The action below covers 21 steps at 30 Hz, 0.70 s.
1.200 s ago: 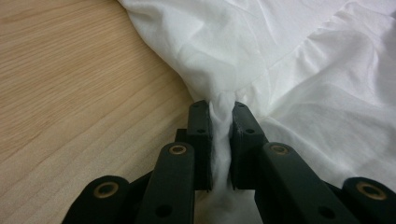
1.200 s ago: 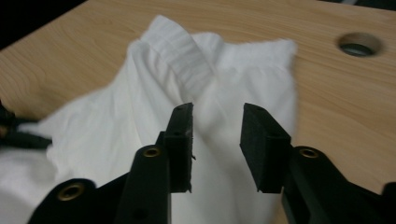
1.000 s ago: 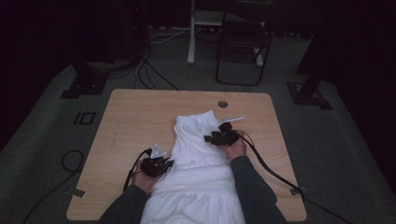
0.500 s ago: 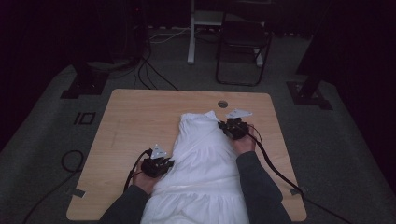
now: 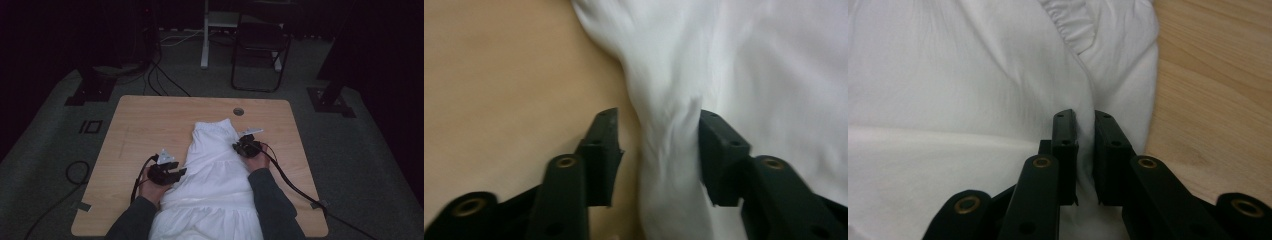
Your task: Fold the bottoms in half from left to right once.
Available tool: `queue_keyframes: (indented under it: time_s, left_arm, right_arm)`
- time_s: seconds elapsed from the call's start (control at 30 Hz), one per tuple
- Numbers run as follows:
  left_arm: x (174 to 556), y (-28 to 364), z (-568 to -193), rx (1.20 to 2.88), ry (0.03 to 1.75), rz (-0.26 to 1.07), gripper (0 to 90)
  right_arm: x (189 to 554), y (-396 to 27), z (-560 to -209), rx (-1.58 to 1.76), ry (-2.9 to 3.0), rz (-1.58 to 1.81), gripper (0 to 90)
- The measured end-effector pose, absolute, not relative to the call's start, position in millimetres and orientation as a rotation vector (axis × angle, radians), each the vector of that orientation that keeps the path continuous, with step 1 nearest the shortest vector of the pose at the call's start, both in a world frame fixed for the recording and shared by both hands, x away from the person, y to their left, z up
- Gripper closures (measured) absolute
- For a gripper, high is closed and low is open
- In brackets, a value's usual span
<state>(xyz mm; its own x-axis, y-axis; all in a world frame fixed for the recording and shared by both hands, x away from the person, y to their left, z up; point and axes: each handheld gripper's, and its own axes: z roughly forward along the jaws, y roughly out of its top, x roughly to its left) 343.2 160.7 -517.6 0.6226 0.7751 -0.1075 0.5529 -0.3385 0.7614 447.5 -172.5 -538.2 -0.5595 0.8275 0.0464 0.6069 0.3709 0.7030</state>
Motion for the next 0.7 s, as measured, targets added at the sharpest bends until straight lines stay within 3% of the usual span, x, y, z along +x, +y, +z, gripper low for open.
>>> queue_keyframes:
  time_s: [0.17,0.3,0.5,0.6,0.7]
  left_arm:
    - [383,144,-500,2.042,1.048,0.388,39.8]
    - [417,123,-515,2.096,1.102,0.359,39.1]
    - [419,113,-538,2.113,1.096,0.332,51.3]
    - [411,114,-538,2.132,1.061,0.335,69.1]
    - [399,116,-539,2.138,1.03,0.303,78.6]
  right_arm:
    - [449,-177,-540,1.296,2.32,1.04,81.1]
    - [448,-179,-542,1.31,2.301,1.07,81.1]
    - [440,-181,-543,1.306,2.305,1.091,81.3]
    - [431,-183,-543,1.3,2.314,1.091,81.5]
    - [418,-185,-542,1.297,2.323,1.093,81.5]
